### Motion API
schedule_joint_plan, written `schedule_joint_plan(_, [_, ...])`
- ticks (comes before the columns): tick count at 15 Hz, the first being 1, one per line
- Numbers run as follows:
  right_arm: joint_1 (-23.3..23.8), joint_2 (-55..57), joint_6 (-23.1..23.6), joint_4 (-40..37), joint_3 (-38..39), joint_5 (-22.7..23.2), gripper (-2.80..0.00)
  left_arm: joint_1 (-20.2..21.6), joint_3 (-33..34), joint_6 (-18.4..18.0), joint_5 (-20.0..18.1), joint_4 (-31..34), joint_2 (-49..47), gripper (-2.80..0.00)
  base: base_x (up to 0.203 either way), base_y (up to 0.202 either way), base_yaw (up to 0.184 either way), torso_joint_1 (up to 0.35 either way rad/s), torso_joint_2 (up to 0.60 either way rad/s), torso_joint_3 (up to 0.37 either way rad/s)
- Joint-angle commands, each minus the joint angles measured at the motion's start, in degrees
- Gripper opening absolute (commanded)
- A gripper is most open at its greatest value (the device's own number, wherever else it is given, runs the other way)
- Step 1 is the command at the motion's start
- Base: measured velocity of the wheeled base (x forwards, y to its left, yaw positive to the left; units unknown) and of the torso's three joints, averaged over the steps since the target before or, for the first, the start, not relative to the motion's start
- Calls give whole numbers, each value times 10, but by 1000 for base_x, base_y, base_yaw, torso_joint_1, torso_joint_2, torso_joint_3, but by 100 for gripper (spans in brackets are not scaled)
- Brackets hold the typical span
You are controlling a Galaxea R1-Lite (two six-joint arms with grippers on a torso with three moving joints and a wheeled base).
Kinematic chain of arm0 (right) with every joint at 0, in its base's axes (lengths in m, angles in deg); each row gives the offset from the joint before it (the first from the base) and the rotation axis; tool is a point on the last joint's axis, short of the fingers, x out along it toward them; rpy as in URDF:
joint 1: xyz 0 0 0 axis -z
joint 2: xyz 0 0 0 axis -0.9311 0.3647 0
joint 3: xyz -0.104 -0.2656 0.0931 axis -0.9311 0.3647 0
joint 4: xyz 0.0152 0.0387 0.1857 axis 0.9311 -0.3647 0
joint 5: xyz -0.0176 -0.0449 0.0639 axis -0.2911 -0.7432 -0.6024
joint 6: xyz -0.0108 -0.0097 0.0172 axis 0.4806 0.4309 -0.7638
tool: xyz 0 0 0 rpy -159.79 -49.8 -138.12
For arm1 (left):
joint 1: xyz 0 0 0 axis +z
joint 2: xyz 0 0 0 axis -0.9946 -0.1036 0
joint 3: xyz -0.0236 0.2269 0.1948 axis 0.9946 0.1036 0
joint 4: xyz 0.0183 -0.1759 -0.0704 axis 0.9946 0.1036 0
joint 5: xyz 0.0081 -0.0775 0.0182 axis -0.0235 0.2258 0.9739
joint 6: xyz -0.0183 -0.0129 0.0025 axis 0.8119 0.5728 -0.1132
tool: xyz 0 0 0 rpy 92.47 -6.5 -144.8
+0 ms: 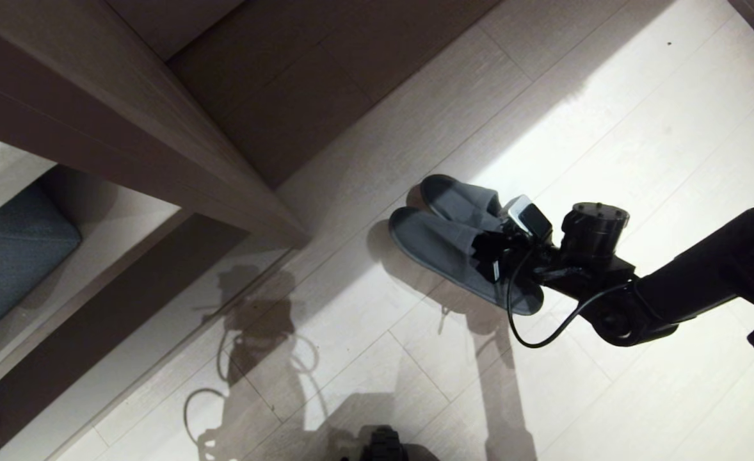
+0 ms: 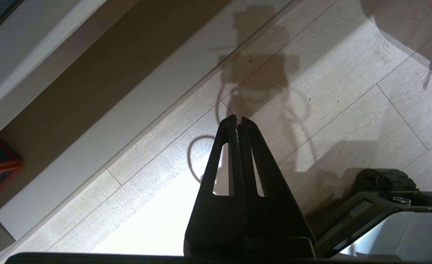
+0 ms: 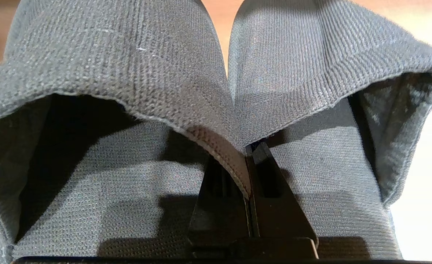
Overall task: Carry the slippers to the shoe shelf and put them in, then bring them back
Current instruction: Place the slippers on the floor
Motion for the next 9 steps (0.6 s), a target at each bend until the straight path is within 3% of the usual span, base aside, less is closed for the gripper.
schedule_joint_plan(1, [9, 62, 9, 45, -29, -44, -280, 0, 0, 0, 0, 0, 0, -280, 0, 0, 0, 0, 0, 0])
schedule_joint_plan(5, [12, 100, 18, 112, -50, -84, -280, 0, 0, -1, 0, 0, 0, -280, 0, 0, 0, 0, 0, 0])
schedule_joint_plan(9, [17, 124, 34, 117, -93, -94, -280, 0, 0, 0, 0, 0, 0, -280, 0, 0, 0, 0, 0, 0])
